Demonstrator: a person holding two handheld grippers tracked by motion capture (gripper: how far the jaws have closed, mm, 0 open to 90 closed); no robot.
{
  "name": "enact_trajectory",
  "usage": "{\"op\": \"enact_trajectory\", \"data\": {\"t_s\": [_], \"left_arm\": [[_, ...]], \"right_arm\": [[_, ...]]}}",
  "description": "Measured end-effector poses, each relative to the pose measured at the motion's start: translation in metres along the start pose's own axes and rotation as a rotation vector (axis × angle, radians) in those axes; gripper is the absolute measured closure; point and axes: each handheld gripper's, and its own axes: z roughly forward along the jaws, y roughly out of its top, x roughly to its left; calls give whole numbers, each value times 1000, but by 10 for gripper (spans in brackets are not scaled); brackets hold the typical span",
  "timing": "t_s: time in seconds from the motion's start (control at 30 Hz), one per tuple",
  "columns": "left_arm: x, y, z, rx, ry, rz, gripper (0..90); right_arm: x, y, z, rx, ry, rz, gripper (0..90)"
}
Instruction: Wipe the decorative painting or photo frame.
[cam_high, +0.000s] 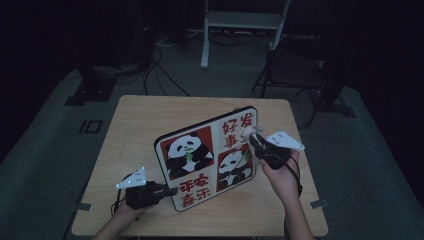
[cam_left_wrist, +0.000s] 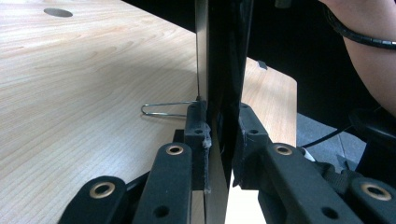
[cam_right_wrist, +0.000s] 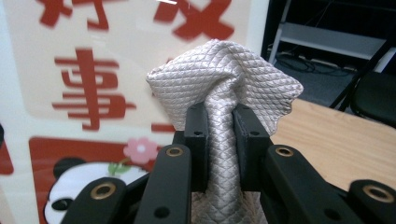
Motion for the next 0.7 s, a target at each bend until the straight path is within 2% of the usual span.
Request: {"op": "enact_trajectory", "data": {"t_s": [0.7], "left_arm": [[1, 0, -1, 1, 3, -6, 796]], "right_arm": [[2, -39, 10, 119, 17, 2, 776]]}}
